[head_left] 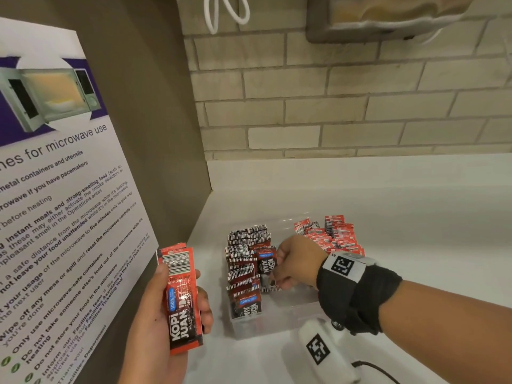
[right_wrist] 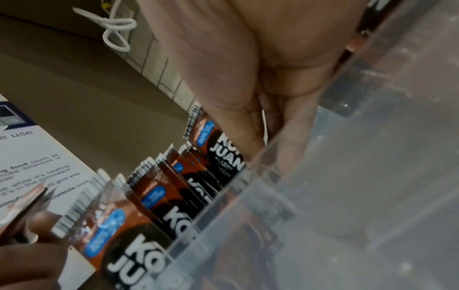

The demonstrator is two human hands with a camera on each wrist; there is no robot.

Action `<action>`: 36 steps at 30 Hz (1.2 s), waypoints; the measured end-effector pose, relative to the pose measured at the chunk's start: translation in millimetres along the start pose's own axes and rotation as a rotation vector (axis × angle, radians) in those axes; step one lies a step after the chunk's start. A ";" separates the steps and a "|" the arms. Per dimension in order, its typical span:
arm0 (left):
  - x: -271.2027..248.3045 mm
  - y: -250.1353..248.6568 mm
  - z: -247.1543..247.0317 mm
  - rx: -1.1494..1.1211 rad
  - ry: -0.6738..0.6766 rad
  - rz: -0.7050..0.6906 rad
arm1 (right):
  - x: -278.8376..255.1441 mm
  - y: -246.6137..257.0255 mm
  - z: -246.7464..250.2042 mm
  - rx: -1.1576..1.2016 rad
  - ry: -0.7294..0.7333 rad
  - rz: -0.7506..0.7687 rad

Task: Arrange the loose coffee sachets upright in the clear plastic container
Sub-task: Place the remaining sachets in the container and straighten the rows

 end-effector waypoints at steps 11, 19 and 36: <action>3.0 -2.2 4.3 0.049 0.023 -0.021 | 9.7 -2.4 -16.9 -0.116 0.117 -0.025; 0.2 -8.2 -5.0 0.009 0.025 -0.043 | -2.3 11.9 -8.8 -0.271 0.123 0.003; 26.3 -24.5 -69.5 0.126 0.068 -0.171 | -53.0 71.0 -20.8 0.494 -0.030 0.560</action>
Point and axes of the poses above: each hand's wrist, its own x-axis towards the middle knuckle, its own z-axis out of the back of the hand, y = z × x, the point moved 8 cm from there along x, towards the middle knuckle, and after that the axes turned 12 degrees about y, right-handed, at the moved point
